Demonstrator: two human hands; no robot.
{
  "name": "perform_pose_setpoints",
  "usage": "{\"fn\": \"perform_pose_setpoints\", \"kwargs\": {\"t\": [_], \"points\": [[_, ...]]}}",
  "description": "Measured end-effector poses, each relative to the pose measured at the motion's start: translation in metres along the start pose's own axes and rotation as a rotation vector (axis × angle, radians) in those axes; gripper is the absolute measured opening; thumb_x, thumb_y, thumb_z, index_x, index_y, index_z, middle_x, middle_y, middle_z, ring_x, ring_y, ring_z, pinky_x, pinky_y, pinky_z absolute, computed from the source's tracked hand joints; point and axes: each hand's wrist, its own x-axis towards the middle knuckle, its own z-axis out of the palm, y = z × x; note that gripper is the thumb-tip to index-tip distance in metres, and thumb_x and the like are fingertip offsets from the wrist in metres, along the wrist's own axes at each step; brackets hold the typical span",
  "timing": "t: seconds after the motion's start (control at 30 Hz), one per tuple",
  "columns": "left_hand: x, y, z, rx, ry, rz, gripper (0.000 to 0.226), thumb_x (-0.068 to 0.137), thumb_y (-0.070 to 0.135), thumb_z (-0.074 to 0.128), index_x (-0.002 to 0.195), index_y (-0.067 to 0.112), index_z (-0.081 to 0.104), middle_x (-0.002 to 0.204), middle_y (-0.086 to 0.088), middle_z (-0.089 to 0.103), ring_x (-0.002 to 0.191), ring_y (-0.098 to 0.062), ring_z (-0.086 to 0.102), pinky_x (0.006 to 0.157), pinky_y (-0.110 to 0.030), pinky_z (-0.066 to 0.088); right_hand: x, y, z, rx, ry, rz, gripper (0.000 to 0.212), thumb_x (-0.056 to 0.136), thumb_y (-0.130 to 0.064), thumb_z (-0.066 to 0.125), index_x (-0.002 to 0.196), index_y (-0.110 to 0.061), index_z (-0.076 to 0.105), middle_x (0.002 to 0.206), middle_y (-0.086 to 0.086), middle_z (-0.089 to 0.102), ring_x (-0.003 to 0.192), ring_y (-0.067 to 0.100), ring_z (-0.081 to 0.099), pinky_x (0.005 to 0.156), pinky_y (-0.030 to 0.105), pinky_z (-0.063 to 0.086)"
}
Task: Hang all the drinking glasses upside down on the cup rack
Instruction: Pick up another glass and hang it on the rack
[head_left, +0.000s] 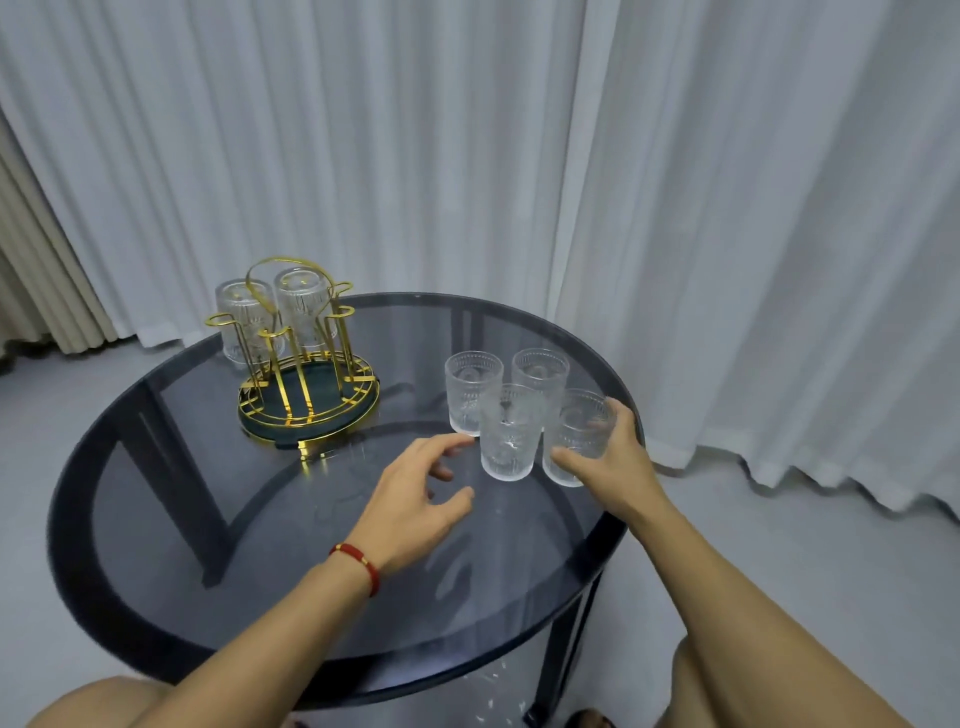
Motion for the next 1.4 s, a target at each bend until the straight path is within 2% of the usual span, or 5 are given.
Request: {"fn": "perform_pose_setpoints", "kwargs": {"t": [0.4, 0.6, 0.77, 0.97, 1.4], "points": [[0.001, 0.027, -0.018, -0.279, -0.033, 0.005, 0.05, 0.083, 0.039, 0.077, 0.129, 0.042, 0.058, 0.121, 0.014, 0.065, 0.104, -0.007, 0.067, 0.081, -0.023, 0.058, -0.042, -0.028, -0.024, 0.179, 0.096, -0.372, 0.075, 0.064, -0.046, 0.092, 0.13, -0.045, 0.057, 0.135, -0.016, 0.065, 0.128, 0.016, 0.064, 0.107, 0.048, 0.055], [0.006, 0.031, -0.038, -0.287, 0.035, 0.023, 0.081, 0.071, 0.046, 0.084, 0.142, 0.037, 0.047, 0.125, 0.012, 0.064, 0.119, -0.001, 0.059, 0.104, -0.031, 0.05, -0.058, -0.072, 0.047, 0.066, -0.202, -0.54, 0.089, 0.066, -0.053, 0.086, 0.148, -0.05, 0.051, 0.134, -0.013, 0.061, 0.127, -0.003, 0.058, 0.105, 0.017, 0.048], [0.019, 0.005, -0.076, -0.394, 0.343, -0.103, 0.069, 0.063, 0.039, 0.087, 0.126, 0.031, 0.06, 0.111, 0.014, 0.066, 0.102, 0.007, 0.062, 0.084, -0.013, 0.053, -0.041, -0.103, 0.095, 0.249, -0.353, -0.324, 0.09, 0.082, -0.046, 0.084, 0.159, -0.036, 0.038, 0.153, -0.013, 0.052, 0.133, -0.001, 0.056, 0.103, 0.02, 0.05], [0.043, -0.026, -0.104, -0.766, 0.282, -0.225, 0.068, 0.074, 0.027, 0.083, 0.136, 0.023, 0.057, 0.13, -0.009, 0.066, 0.115, -0.025, 0.069, 0.084, -0.051, 0.063, -0.018, -0.13, 0.136, 0.799, -0.482, -0.077, 0.055, 0.095, -0.041, 0.065, 0.14, -0.01, 0.059, 0.138, 0.014, 0.072, 0.124, 0.031, 0.072, 0.1, 0.051, 0.06], [0.06, -0.11, -0.108, 0.493, 0.143, -0.191, 0.028, 0.093, 0.024, 0.06, 0.116, 0.024, 0.076, 0.118, 0.007, 0.075, 0.114, -0.012, 0.064, 0.114, -0.049, 0.043, 0.132, -0.238, 0.121, 0.08, 0.077, -0.422, 0.083, 0.085, -0.048, 0.078, 0.154, -0.014, 0.047, 0.15, 0.006, 0.058, 0.136, 0.023, 0.059, 0.113, 0.036, 0.046]]}}
